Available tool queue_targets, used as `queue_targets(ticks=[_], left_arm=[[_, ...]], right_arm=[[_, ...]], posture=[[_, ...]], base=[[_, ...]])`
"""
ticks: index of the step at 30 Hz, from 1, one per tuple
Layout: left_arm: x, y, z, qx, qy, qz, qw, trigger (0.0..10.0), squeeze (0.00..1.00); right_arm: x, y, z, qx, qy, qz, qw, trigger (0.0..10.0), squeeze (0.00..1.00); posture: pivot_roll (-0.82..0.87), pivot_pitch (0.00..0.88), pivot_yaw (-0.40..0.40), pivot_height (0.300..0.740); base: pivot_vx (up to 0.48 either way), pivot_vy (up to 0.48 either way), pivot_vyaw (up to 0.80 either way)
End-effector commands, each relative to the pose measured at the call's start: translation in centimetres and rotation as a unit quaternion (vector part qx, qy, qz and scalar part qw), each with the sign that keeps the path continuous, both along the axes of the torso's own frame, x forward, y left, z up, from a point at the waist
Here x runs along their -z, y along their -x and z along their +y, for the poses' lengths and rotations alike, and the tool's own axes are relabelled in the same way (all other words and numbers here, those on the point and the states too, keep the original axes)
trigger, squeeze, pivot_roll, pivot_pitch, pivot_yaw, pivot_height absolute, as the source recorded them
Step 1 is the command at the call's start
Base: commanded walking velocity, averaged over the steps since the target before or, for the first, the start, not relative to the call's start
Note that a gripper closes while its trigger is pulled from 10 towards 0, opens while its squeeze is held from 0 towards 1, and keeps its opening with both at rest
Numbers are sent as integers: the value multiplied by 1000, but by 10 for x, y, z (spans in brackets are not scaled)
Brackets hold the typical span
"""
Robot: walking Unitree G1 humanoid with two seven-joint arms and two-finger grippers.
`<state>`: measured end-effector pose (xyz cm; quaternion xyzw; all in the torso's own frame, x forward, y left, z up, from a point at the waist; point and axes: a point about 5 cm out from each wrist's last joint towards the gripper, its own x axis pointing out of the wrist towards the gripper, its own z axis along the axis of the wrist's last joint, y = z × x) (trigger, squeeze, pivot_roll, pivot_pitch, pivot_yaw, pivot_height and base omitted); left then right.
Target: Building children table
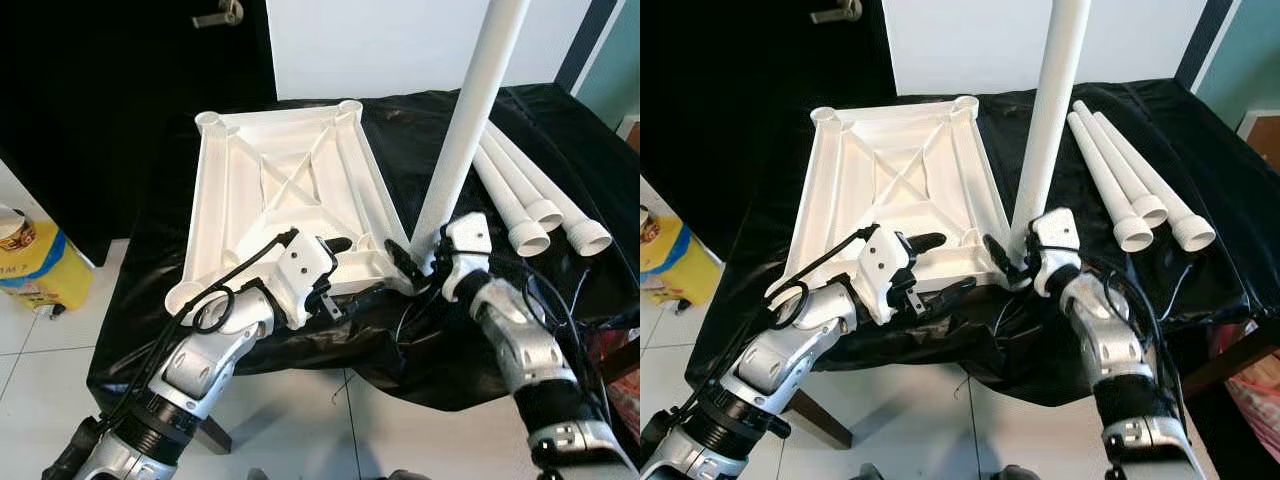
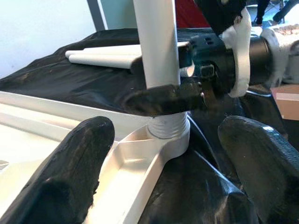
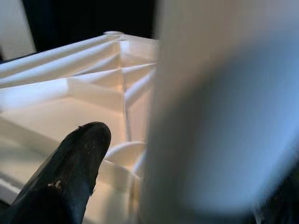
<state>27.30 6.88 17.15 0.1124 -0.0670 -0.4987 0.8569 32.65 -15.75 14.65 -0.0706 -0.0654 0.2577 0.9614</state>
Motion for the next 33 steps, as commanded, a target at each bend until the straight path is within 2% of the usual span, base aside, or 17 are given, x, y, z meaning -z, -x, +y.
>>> queue_targets(ticks=[1,5,6,10,25,26,29,33], left_arm=[[1,3,-2,46,-14,4,999,10000,0],[0,4,1,40,-15,2,999,10000,0],[0,4,2,38,-15,1,999,10000,0],[0,4,2,37,-15,2,999,10000,0],[2,7,2,34,-15,5,999,10000,0],[2,8,1,38,-16,6,999,10000,0],[3,9,1,39,-16,7,999,10000,0],[4,10,-2,47,-16,8,999,10000,0]], right_arm=[[9,-1,1,-17,2,24,1000,10000,0],[15,-7,4,-46,19,50,998,9765,0],[18,-9,2,-39,31,58,997,0,0],[22,-12,-2,-29,43,66,996,0,0],[28,-15,-5,-33,32,75,996,0,0],[34,-11,-3,6,26,76,997,10000,0],[36,-9,-2,25,23,77,996,10000,0],[46,-2,11,85,5,79,993,10000,0]], posture=[[-34,35,-9,740],[-16,33,-17,740],[-12,34,-20,740],[-9,37,-23,740],[-6,41,-23,740],[-10,43,-23,740],[-10,42,-23,740],[-18,33,-14,740]], base=[[0,0,0],[0,0,0],[0,0,0],[0,0,0],[0,0,0],[0,0,0],[0,0,0],[0,0,0]])
